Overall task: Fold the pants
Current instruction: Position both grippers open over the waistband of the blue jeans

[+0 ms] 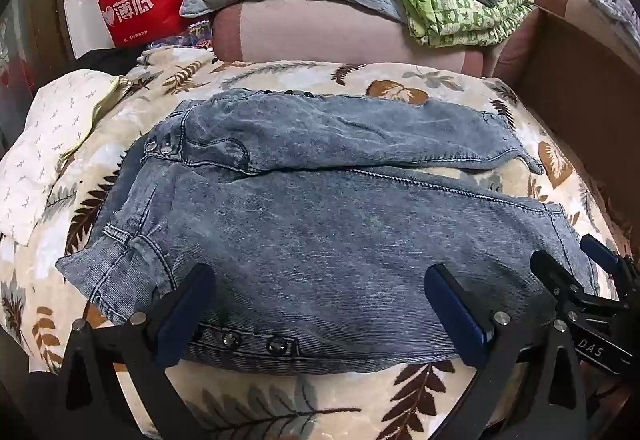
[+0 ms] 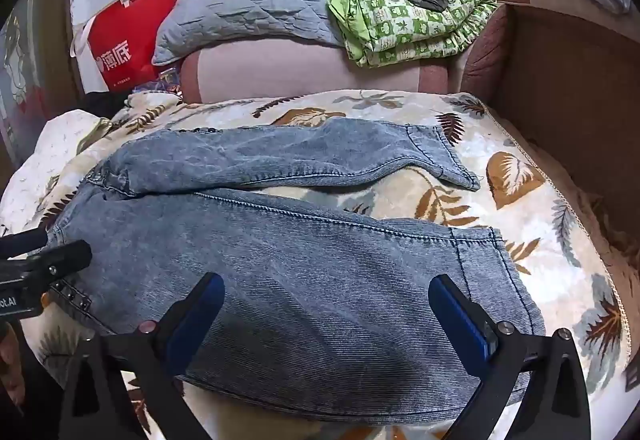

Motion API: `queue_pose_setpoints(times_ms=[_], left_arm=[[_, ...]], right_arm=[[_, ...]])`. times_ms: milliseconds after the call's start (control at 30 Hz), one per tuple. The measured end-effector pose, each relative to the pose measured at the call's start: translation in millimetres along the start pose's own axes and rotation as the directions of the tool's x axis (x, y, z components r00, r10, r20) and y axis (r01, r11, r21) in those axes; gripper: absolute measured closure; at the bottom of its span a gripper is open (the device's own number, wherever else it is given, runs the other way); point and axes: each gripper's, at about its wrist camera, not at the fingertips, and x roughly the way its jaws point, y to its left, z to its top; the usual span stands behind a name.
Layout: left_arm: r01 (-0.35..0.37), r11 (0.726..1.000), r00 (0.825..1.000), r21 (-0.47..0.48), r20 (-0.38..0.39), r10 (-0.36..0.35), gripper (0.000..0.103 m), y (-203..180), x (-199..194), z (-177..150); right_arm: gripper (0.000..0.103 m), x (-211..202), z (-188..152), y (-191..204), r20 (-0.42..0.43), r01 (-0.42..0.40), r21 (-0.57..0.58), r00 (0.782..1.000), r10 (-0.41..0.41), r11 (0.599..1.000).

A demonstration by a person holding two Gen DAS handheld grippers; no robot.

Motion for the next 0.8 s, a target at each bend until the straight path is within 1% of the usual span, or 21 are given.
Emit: queue_pose_setpoints(times_ms=[133,167,233,267,500,800], left_arm=[[-0.003,1.000,1.000,-0.006,-0.005,0.003,0.000,-0.8,0.2,1.8],[0.015,1.000,1.000,-0.018,-0.018,-0.015,0.000,4.2,5.5,0.6],[0.018,1.000,1.000,-0.022,0.001,-0.018,0.000,4.7,3.0,-4.0],[0.020,0.999,1.000,-0.026,-0.006,-0.020,0.000,4.9,2.8,-2.6],[0.019,0.999,1.000,-0.044,-0.007,-0.019,0.000,7.2,0.7,-2.8],[0.016,0.999,1.000,-0.040,-0.010,-0.017,0.000,5.8,0.4,-3.7]], right_arm=[[0.000,1.8,1.1,-1.0,0.000,-0.002,0.012,1.000,0.002,1.000],[0.000,1.5,0.5,-1.8,0.006,-0.004,0.013,1.000,0.003,1.000],[0.000,2.5,-0.5,1.1,0.003,0.004,0.008,1.000,-0.004,1.000],[0.000,2.2,-1.9,0.1,0.005,0.001,0.014,1.000,-0.001,1.000],[0.000,1.7,-3.4,-1.9,0.000,0.002,0.015,1.000,-0.002,1.000],[0.000,-0.3,-2.7,-3.0,0.006,-0.001,0.022,1.000,0.001,1.000]])
